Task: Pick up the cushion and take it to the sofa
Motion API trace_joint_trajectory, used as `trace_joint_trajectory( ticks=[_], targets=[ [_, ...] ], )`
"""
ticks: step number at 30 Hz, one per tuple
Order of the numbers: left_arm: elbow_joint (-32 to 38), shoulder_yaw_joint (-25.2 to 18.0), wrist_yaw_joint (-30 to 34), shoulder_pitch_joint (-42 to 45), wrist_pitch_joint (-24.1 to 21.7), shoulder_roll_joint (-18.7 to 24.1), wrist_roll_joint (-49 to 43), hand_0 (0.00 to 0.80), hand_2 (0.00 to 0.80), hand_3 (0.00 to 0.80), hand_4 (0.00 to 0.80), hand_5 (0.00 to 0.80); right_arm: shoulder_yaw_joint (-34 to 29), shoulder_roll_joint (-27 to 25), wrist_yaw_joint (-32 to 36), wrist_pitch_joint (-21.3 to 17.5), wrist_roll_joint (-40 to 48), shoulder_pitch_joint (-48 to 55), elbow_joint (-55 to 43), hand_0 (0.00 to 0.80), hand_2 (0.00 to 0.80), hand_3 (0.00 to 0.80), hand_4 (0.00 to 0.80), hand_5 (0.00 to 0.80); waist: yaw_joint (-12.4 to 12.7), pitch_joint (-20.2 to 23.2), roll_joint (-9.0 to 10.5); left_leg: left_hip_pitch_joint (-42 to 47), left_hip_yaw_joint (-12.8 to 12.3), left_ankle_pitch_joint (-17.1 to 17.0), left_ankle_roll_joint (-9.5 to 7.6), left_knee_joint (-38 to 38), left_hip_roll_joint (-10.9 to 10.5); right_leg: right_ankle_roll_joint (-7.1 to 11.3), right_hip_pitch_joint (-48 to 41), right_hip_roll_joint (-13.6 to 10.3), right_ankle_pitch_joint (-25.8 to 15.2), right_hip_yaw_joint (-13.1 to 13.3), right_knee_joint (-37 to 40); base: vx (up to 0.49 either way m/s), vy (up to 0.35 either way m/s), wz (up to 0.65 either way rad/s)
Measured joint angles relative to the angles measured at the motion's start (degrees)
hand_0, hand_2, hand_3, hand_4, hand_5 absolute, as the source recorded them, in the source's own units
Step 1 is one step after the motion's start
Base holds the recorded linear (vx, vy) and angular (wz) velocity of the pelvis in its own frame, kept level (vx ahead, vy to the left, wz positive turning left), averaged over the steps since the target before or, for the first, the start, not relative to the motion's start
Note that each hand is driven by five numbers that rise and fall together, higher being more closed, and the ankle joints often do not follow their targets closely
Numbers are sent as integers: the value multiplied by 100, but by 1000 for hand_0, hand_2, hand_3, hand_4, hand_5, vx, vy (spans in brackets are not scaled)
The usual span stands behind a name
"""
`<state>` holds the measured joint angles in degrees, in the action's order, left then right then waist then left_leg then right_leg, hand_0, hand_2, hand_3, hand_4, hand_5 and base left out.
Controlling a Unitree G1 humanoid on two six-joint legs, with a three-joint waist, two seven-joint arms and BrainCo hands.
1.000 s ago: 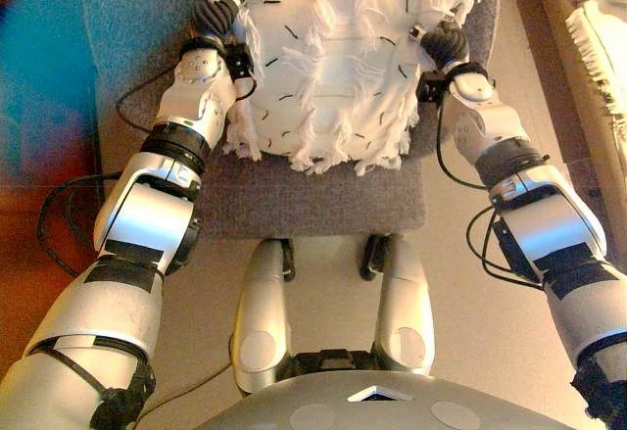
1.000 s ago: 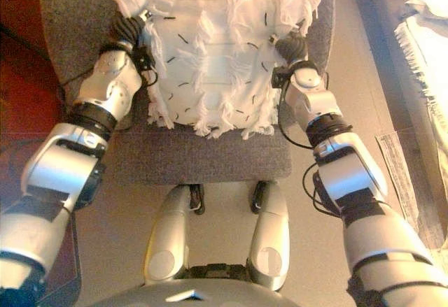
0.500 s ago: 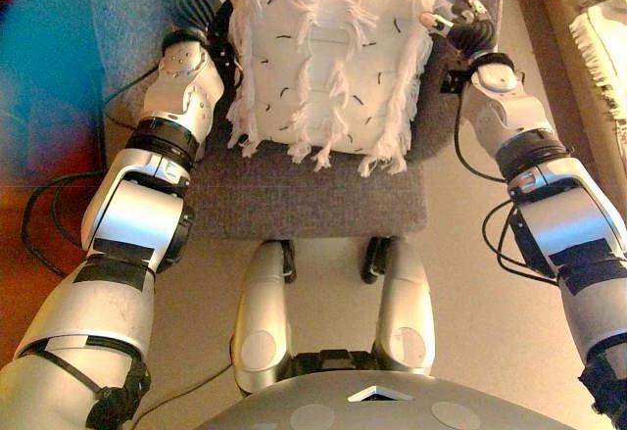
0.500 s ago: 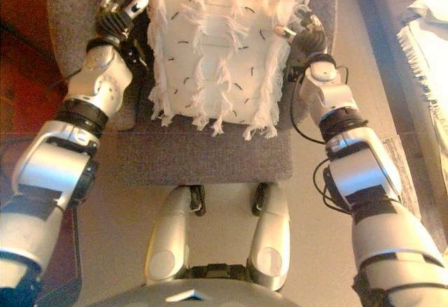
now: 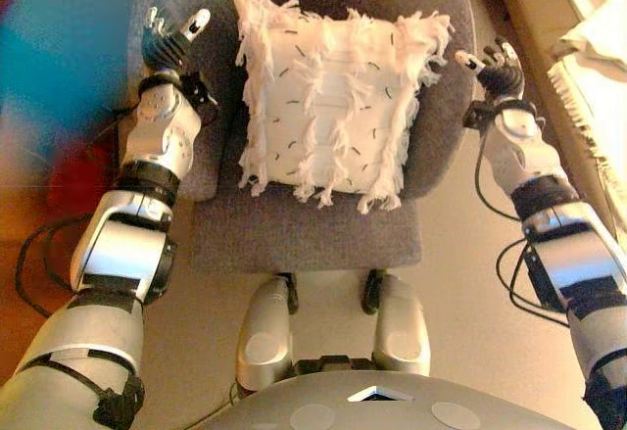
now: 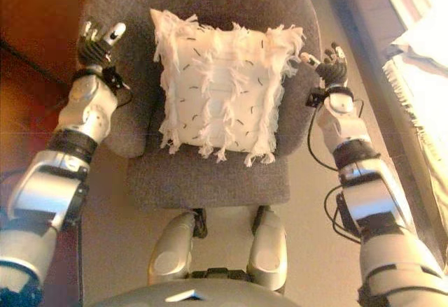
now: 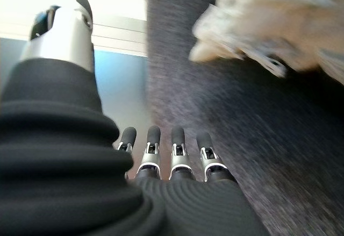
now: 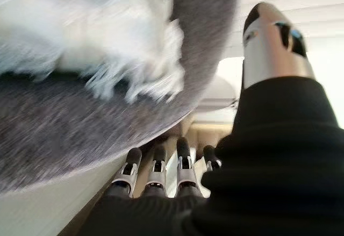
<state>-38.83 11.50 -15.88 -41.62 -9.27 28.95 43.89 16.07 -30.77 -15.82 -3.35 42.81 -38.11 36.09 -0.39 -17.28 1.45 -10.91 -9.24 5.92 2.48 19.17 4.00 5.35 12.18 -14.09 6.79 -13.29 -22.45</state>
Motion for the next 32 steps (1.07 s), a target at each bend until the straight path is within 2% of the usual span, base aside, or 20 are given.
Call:
trace_joint_trajectory(
  ticks=[3,7,13,19,23,28,32],
  targets=[
    [943,-381,321,1333,-19,-402,-230,0,0,0,0,0,-341,359,344,-47,-179,1381,-948,0,0,0,0,0,-5,439,3,609,9,-194,57,-759,-11,60,-676,191,-211,-12,824,183,-1,4],
    [1881,-449,776,2638,-11,-675,-552,0,0,0,0,0,-434,775,924,-139,-419,2665,-1492,0,0,0,0,0,15,849,12,1122,11,-416,106,-1494,-30,102,-1295,393,-499,-35,1741,60,-6,5],
    [2471,-819,1463,3748,-11,-1037,-664,0,0,0,0,0,-427,1414,1819,-380,-377,3657,-2079,0,0,0,0,0,17,1156,-33,1480,1,-692,153,-2162,-46,94,-1766,537,-851,-104,2630,-34,-4,1],
    [2956,-868,1908,4629,-12,-1018,-650,0,0,0,0,0,-428,1424,2359,-425,92,4366,-2173,0,0,0,0,0,124,1364,-130,1614,-2,-800,183,-2414,-36,91,-1834,591,-890,-126,2752,-62,5,1],
    [3136,-887,2078,5142,-11,-998,-417,0,0,0,0,0,-403,1413,2430,-407,199,4743,-2192,0,0,0,0,0,132,1366,-136,1598,-2,-815,175,-2414,-42,93,-1791,586,-892,-126,2749,-89,14,0],
    [3140,-744,2091,5176,-10,-998,62,0,0,0,0,0,-180,1379,2322,-412,261,4709,-2201,0,0,0,0,0,151,1363,-152,1422,9,-890,164,-2412,-42,73,-1650,590,-947,-126,2752,-56,-8,1],
    [3187,-519,2083,5176,-9,-989,74,0,0,0,0,0,-36,1315,2103,-426,233,4695,-2205,0,0,0,0,0,152,1345,-179,1420,16,-894,161,-2413,-43,71,-1647,589,-963,-126,2761,-8,-4,0]
  ],
)
